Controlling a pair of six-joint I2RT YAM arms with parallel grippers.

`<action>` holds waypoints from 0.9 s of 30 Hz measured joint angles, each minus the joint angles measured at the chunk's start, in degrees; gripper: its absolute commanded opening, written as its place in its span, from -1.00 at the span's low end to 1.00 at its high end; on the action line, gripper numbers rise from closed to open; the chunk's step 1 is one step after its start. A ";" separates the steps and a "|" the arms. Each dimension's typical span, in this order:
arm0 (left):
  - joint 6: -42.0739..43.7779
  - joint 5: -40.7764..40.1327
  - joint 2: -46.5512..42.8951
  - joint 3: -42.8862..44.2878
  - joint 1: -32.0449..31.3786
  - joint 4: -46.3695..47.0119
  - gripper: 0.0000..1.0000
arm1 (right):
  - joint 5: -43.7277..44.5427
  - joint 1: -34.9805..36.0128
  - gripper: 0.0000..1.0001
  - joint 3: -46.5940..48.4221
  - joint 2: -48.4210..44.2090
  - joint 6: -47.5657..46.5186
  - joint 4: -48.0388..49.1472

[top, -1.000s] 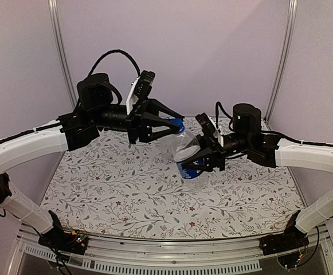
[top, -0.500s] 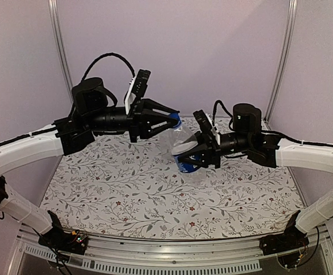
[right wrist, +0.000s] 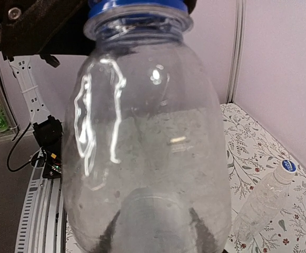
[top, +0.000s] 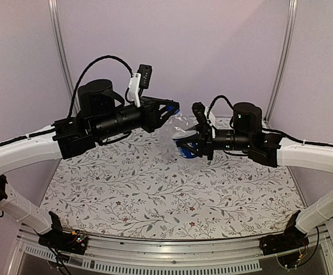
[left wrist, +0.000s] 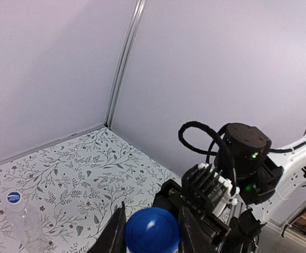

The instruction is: Unscrew the bottle caps

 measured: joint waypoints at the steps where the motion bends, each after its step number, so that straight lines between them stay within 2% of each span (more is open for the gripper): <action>1: -0.44 -1.29 0.42 0.48 -0.26 -0.28 -0.83 | 0.76 0.00 -0.33 0.00 0.00 0.00 0.00; 10: -1.99 -5.73 2.05 2.14 -0.94 -1.05 -0.43 | 3.85 0.02 -0.33 0.00 -0.02 -0.02 -0.02; 17: -0.68 -5.75 1.73 2.12 -0.96 0.02 0.18 | 1.36 -0.07 -0.33 -0.37 -0.15 -0.04 -0.04; 22: 0.61 -4.79 0.07 1.42 -0.83 1.49 0.55 | -0.90 -0.11 -0.33 -0.44 -0.33 -0.04 -0.04; 24: 1.27 -3.69 -1.14 0.44 -0.59 2.21 0.64 | -1.86 -0.13 -0.33 -0.46 -0.46 -0.04 -0.04; 27: 2.62 -0.24 -3.21 -1.38 0.04 3.54 0.68 | -3.89 -0.17 -0.33 -0.52 -0.55 -0.04 -0.02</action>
